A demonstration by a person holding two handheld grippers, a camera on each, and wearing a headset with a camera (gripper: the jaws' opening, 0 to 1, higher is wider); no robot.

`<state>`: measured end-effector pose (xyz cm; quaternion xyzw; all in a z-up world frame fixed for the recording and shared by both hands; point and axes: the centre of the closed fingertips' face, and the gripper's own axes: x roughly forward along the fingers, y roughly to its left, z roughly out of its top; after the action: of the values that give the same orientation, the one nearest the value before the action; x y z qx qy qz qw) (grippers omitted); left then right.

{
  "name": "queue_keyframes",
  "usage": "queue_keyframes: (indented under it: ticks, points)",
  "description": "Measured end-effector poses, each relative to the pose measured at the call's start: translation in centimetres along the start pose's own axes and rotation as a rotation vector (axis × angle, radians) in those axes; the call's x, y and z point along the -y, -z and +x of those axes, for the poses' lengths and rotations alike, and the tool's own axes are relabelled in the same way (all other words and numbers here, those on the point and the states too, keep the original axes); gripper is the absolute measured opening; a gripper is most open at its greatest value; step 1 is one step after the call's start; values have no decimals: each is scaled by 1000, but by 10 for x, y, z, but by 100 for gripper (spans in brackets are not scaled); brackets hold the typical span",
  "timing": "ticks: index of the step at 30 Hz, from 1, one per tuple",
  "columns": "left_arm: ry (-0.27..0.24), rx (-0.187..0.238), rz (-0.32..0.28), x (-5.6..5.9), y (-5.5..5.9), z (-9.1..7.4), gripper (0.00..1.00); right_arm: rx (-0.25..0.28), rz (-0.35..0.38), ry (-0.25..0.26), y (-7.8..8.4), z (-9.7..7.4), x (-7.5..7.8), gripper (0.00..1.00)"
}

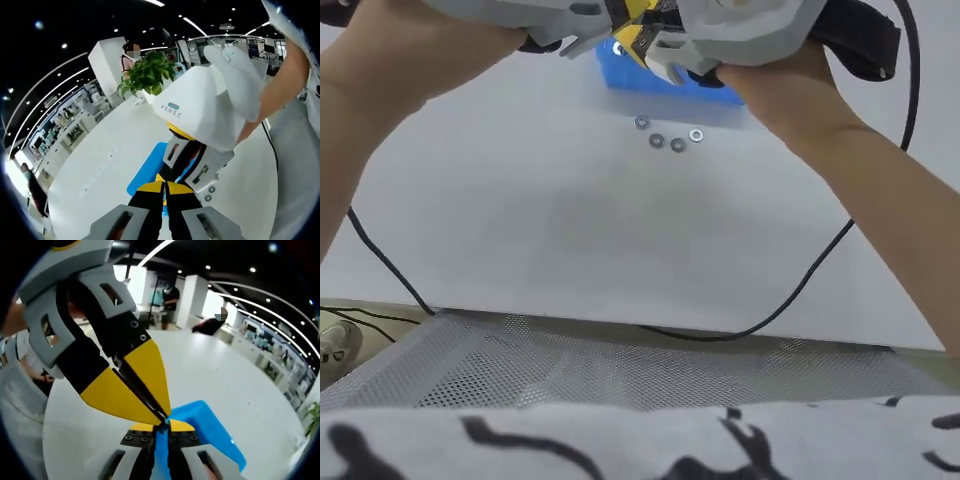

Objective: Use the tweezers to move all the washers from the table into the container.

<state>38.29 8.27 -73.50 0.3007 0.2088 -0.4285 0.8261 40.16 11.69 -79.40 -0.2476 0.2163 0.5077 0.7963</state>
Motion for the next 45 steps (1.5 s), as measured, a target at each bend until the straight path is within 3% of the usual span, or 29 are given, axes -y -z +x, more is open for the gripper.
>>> queue_keyframes:
  ticks: [5,15,23,26,33,40,45]
  points:
    - [-9,-13,-16,-8,7,8,0,-7,14,-5,4,13,8,5]
    - [-5,-33,-34,-10,17,16,0,-27,32,-24,10,18,3,5]
    - [-9,-32,-38,-11,16,13,0,-21,44,-22,7,16,2,6]
    - [-15,-26,-39,-10,13,8,0,-13,29,-9,3,11,2,6]
    - [-47,6,-53,-3,-6,-17,0,34,16,11,-13,-14,-3,7]
    - [-56,45,-55,10,-25,-44,0,98,50,23,-29,-41,-14,8]
    - [-60,70,-59,21,-34,-54,0,140,129,24,-32,-53,-25,8]
